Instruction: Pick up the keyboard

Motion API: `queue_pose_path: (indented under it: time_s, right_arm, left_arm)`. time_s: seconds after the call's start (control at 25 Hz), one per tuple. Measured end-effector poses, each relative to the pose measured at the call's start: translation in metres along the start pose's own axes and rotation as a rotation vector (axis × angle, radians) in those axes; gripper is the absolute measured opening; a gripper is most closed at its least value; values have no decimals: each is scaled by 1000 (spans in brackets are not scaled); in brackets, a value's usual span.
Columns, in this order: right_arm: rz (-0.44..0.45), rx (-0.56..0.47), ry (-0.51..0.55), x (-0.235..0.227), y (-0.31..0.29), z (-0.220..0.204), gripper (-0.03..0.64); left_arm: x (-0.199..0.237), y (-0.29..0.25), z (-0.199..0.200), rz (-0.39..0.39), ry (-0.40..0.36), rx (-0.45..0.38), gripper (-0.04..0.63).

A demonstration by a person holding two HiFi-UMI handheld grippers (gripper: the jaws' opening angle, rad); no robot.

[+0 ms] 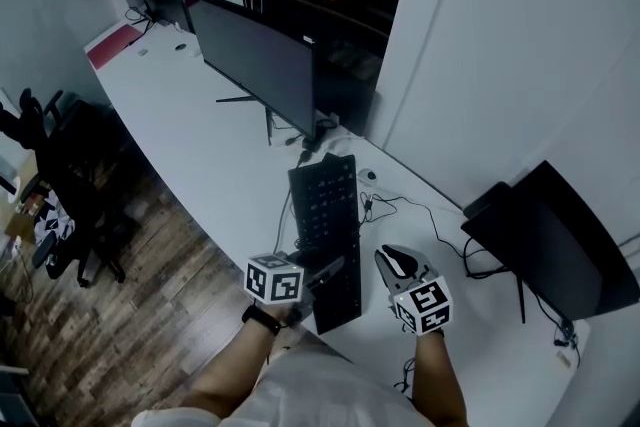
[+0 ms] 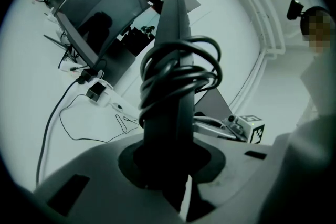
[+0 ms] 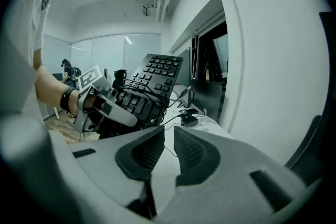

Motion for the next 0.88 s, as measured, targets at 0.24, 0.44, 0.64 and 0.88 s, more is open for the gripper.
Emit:
queue_pose_path:
  time_s: [0.24, 0.44, 0.64, 0.88]
  right_arm:
    - [-8, -56, -56, -1, 13, 7, 57]
    - [-17, -95, -83, -1, 26, 10, 56]
    - [-23, -135, -122, -2, 37, 13, 56]
    - [-16, -175, -160, -1, 47, 17, 55]
  left_arm:
    - [-15, 20, 20, 39, -61, -55, 71]
    - [-31, 36, 32, 87, -128, -91, 71]
    - [-44, 52, 46, 123, -193, -142, 71]
    - [-58, 73, 62, 173, -263, -216, 71]
Point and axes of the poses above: the fingertips, and each gripper's own axes: y backward along the fingers, x to its left, z out of its top, the point moved 3 cm from there along y, backward along the fingers, and after that the axes turned 11 degrees about x, right-handed, at the moved point
